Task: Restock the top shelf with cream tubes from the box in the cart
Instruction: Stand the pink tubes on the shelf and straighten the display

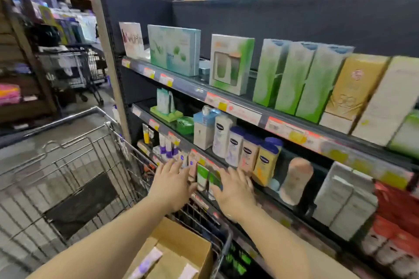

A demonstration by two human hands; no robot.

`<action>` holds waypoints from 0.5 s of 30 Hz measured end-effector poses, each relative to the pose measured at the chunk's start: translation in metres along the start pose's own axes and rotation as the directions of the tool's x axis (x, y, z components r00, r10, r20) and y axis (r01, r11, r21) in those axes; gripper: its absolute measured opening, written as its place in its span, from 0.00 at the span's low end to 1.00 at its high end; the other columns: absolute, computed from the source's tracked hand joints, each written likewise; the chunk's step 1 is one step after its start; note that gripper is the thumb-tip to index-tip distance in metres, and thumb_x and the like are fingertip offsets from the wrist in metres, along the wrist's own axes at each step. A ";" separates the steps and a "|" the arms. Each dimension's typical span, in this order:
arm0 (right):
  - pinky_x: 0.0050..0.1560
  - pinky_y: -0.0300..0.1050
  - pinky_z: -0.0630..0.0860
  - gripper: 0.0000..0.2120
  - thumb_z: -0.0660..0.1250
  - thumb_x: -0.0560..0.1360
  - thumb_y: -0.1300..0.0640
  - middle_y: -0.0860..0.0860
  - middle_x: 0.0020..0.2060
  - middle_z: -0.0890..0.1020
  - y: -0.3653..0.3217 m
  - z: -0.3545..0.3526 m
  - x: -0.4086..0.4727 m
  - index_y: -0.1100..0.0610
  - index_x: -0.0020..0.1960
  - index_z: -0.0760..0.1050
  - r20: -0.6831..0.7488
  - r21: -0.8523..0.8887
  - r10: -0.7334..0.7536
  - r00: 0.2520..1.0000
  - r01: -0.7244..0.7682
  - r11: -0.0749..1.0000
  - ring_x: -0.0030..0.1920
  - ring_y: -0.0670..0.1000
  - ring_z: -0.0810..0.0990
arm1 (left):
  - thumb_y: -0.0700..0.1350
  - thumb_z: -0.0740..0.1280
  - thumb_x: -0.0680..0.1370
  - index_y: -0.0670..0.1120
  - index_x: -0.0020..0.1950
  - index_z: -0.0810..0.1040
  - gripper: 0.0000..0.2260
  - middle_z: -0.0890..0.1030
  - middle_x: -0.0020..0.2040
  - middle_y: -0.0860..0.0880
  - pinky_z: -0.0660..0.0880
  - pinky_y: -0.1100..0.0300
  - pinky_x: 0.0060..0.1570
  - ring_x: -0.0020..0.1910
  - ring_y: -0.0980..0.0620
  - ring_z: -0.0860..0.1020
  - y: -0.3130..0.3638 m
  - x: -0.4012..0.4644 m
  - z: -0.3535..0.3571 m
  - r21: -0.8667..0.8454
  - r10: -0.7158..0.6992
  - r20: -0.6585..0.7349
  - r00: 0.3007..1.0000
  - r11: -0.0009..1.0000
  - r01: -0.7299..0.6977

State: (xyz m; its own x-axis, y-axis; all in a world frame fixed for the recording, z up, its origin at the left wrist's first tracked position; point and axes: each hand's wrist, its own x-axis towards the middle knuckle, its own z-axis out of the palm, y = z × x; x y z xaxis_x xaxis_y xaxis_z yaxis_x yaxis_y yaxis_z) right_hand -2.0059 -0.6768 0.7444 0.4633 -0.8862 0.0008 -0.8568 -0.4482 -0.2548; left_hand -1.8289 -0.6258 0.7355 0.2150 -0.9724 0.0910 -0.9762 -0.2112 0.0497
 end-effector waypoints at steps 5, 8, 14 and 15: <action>0.77 0.54 0.44 0.30 0.51 0.82 0.41 0.50 0.79 0.51 -0.052 0.075 0.050 0.51 0.79 0.50 0.127 0.049 0.084 0.988 -0.091 0.995 0.79 0.55 0.45 | 0.64 0.55 0.78 0.51 0.75 0.63 0.29 0.62 0.77 0.47 0.54 0.45 0.75 0.77 0.44 0.56 -0.093 0.027 0.053 -0.004 -0.023 0.080 0.997 1.000 0.023; 0.77 0.53 0.45 0.30 0.52 0.81 0.41 0.51 0.79 0.52 -0.062 0.119 0.059 0.51 0.79 0.51 0.221 0.061 0.137 0.966 -0.154 0.986 0.79 0.55 0.46 | 0.64 0.56 0.77 0.51 0.73 0.67 0.29 0.68 0.74 0.47 0.60 0.48 0.72 0.73 0.45 0.63 -0.124 0.032 0.096 0.028 -0.006 0.140 0.990 1.000 0.002; 0.76 0.53 0.46 0.30 0.54 0.81 0.42 0.50 0.79 0.53 -0.058 0.233 0.054 0.50 0.79 0.50 0.400 0.023 0.140 0.906 -0.163 0.986 0.78 0.54 0.47 | 0.62 0.61 0.77 0.50 0.74 0.64 0.29 0.68 0.73 0.46 0.64 0.50 0.69 0.71 0.44 0.65 -0.167 -0.005 0.239 0.000 -0.030 0.414 0.910 0.999 0.034; 0.76 0.53 0.46 0.30 0.54 0.81 0.42 0.49 0.79 0.53 -0.056 0.252 0.051 0.50 0.79 0.50 0.429 0.021 0.139 0.892 -0.164 0.986 0.78 0.54 0.47 | 0.61 0.61 0.77 0.50 0.74 0.64 0.29 0.68 0.72 0.46 0.65 0.51 0.68 0.70 0.44 0.67 -0.170 -0.011 0.262 -0.012 -0.043 0.457 0.888 0.998 0.054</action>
State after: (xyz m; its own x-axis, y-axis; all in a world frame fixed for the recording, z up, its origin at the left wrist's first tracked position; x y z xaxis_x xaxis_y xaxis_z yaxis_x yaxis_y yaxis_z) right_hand -1.8779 -0.6673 0.5151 0.3915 -0.8028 -0.4498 -0.9162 -0.2943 -0.2720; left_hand -1.6732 -0.6056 0.4656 0.2195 -0.9001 -0.3763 -0.9627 -0.2624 0.0663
